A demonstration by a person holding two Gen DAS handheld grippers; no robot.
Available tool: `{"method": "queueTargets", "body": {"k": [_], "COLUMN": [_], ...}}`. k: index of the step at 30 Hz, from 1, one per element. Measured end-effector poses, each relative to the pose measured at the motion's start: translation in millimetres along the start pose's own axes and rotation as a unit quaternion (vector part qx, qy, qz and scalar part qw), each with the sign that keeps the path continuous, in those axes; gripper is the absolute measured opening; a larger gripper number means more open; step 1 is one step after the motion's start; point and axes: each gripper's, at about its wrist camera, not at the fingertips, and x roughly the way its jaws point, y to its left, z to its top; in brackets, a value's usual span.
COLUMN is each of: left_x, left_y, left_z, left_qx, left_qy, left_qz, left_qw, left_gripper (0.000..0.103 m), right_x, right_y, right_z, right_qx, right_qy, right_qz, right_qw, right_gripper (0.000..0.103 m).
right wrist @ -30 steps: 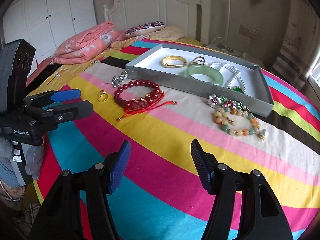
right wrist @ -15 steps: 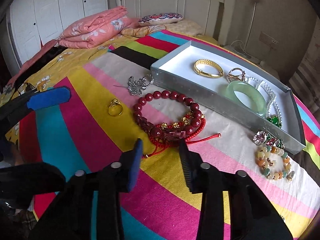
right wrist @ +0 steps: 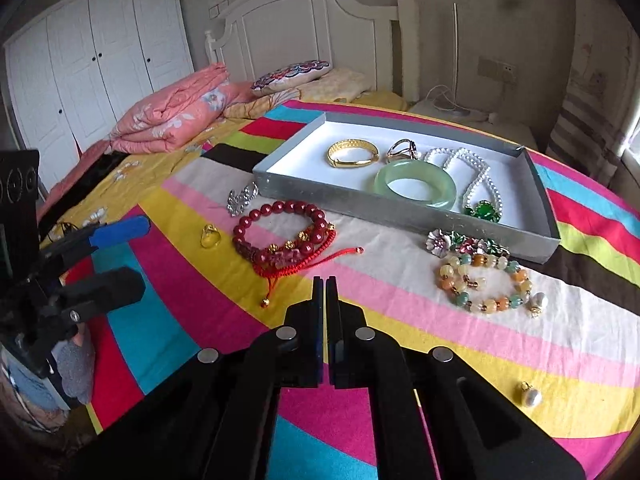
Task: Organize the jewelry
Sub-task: 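Grasp the dark red bead bracelet with the right tool and lift it, then carry the bead bracelet toward the box while the left tool grasps the red string bracelet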
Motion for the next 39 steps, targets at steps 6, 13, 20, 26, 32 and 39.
{"method": "queueTargets", "body": {"k": [6,13,20,26,32,39], "left_x": [-1,-8,-11,-12,-9,2], "left_y": [1,1,4,4,4,2], "left_z": [-1,-2,-3,-3,-2,0], "left_qx": [0.002,-0.001,-0.011,-0.015,-0.018,-0.015], "left_qy": [-0.004,-0.017,-0.023,-0.023,-0.019,0.009], "left_qz": [-0.002,-0.016,-0.025,-0.024,-0.02,-0.008], "left_qw": [1.0,0.9997,0.9994,0.9993,0.9995,0.9998], "left_gripper": [0.1,0.1,0.1,0.1,0.1,0.1], "right_x": [26,54,77,36,-40,-85], "right_y": [33,69,90,61,20,-11], "right_z": [18,29,29,24,15,-15], "right_qx": [-0.089,-0.22,-0.296,-0.229,-0.141,-0.091], "right_qy": [0.014,0.045,0.082,-0.005,-0.106,-0.114], "right_qz": [0.016,0.044,0.025,0.025,0.021,0.005], "right_qw": [0.996,0.973,0.951,0.973,0.984,0.989], "right_gripper": [0.024,0.024,0.021,0.008,0.006,0.003]}}
